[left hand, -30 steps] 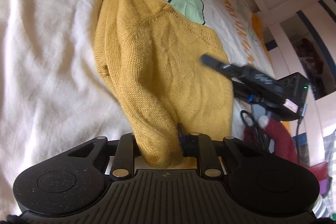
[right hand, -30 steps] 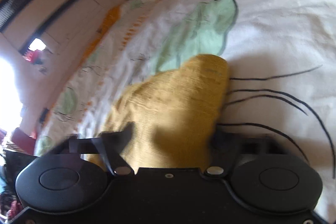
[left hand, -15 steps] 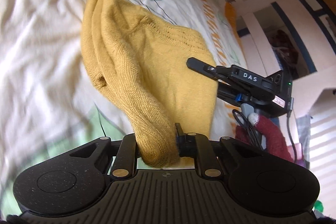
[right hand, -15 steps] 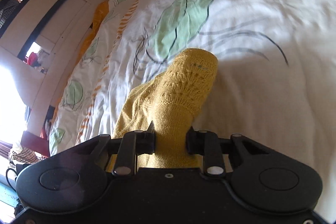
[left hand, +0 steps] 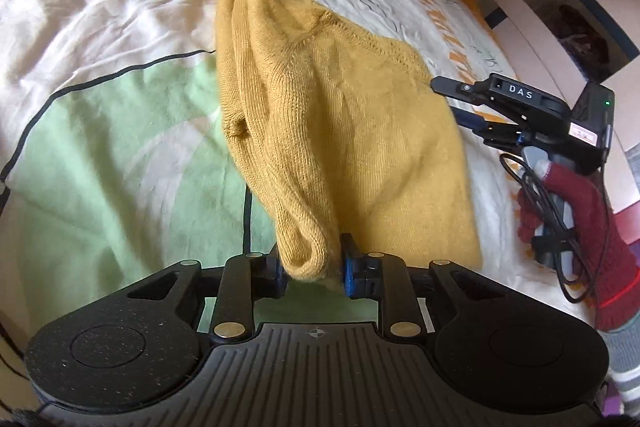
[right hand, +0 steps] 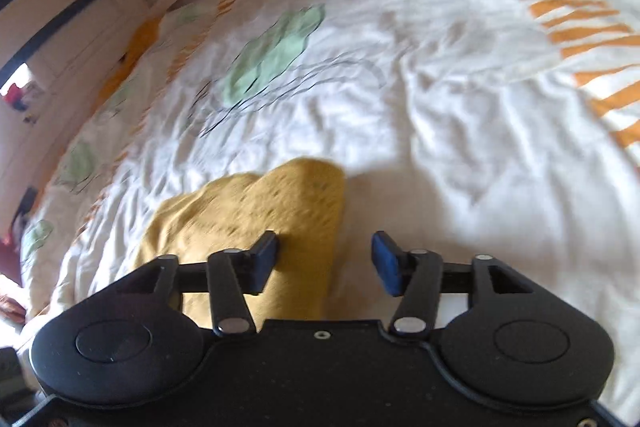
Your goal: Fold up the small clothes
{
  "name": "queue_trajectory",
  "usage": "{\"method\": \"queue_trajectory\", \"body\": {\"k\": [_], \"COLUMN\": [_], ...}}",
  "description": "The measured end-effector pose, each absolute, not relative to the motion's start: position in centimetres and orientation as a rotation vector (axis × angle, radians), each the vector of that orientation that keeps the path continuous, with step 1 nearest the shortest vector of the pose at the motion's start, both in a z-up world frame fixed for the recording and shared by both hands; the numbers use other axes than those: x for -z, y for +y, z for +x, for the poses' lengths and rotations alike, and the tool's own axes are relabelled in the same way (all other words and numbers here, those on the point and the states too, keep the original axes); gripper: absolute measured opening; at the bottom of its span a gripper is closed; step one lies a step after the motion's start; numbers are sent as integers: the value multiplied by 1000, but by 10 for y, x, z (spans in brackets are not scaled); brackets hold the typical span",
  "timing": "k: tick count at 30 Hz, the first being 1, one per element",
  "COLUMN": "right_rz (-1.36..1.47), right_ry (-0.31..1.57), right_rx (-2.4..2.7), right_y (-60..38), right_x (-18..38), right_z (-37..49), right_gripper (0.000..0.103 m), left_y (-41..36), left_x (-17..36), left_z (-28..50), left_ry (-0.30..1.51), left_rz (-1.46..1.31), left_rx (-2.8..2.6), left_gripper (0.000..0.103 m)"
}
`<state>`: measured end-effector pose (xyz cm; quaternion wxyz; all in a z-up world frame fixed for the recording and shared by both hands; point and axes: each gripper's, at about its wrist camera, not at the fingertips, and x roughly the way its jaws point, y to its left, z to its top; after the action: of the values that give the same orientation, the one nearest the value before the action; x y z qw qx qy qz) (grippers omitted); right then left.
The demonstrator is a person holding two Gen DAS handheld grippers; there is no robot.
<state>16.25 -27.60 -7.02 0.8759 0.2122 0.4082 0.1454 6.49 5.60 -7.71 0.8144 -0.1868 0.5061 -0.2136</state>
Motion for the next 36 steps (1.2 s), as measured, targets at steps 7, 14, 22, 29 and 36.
{"method": "queue_trajectory", "body": {"k": [7,14,22,29,36], "right_rz": [381,307,249,233,168], "right_ry": [746,672,702,739,793], "right_rx": [-271,-294,-271,-201,-171], "right_y": [-282,-271,-259,-259,-250], "right_x": [51,35,47,63,92], "right_z": [140,111,118,145,163], "right_gripper": [78,94,103,103,103], "left_y": [59,52,32,26,37], "left_x": [49,14,16,42,61], "left_z": [34,33,76,110,118], "left_ry": [958,786,747,786,822], "left_rz": [-243,-187,-132,-79,-104], "left_rx": [356,257,191,67,31], "left_gripper": [29,47,57,57,77]}}
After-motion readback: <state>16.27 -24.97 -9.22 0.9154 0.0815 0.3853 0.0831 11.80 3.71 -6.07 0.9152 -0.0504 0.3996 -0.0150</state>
